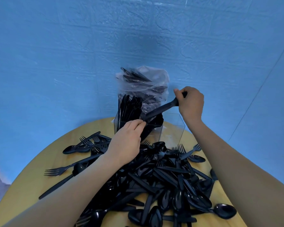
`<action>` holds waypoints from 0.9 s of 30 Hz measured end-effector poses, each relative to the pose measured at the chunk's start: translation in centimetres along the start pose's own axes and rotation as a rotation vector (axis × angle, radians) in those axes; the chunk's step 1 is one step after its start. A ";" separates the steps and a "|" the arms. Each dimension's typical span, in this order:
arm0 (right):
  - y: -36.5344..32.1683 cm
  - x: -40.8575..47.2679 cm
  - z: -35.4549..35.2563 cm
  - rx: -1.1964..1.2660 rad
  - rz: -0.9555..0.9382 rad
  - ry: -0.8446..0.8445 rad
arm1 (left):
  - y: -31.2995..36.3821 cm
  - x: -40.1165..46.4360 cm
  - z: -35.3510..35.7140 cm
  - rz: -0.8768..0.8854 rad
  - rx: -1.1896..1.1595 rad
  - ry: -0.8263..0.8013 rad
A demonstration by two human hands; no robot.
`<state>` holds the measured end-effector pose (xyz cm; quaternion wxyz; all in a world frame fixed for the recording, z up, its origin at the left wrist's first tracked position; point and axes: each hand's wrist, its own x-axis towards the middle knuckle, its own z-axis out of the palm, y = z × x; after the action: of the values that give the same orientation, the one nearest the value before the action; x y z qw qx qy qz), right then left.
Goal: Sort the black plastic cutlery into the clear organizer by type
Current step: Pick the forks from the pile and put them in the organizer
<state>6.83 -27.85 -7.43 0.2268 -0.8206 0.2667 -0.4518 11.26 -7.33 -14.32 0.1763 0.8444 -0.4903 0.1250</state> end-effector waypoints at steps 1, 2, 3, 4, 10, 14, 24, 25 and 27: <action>-0.4 -0.3 0.6 -0.077 -0.056 -0.008 | 0.0 0.0 -0.1 0.008 0.013 0.003; -1.0 -0.8 1.3 -0.158 -0.115 -0.036 | 0.0 0.0 -0.1 0.014 0.024 0.007; -1.4 -1.4 2.0 -0.235 -0.171 -0.078 | 0.0 0.0 -0.1 0.016 0.030 0.012; -1.8 -2.0 2.7 -0.302 -0.220 -0.116 | 0.0 0.0 0.0 0.017 0.033 0.017; -2.6 -2.6 4.0 -0.357 -0.215 -0.390 | 0.0 0.0 0.1 0.020 0.045 0.011; -1.2 -2.2 2.6 0.037 0.050 -0.558 | 0.4 -0.3 0.0 -0.017 0.069 -0.025; 10.1 -7.4 -5.6 -0.072 0.323 -0.422 | 5.7 -1.2 0.7 -0.011 -0.116 0.027; 11.0 -7.8 -5.6 -0.111 0.339 -0.469 | 6.3 -1.1 1.1 0.000 -0.141 -0.007; 12.2 -8.5 -5.3 -0.195 0.341 -0.573 | 7.3 -0.7 1.9 0.004 -0.160 -0.072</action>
<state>-4.43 -32.33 -17.57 0.2851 -0.8755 0.3674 -0.1311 4.61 -10.96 -15.06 0.2253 0.8306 -0.5062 0.0554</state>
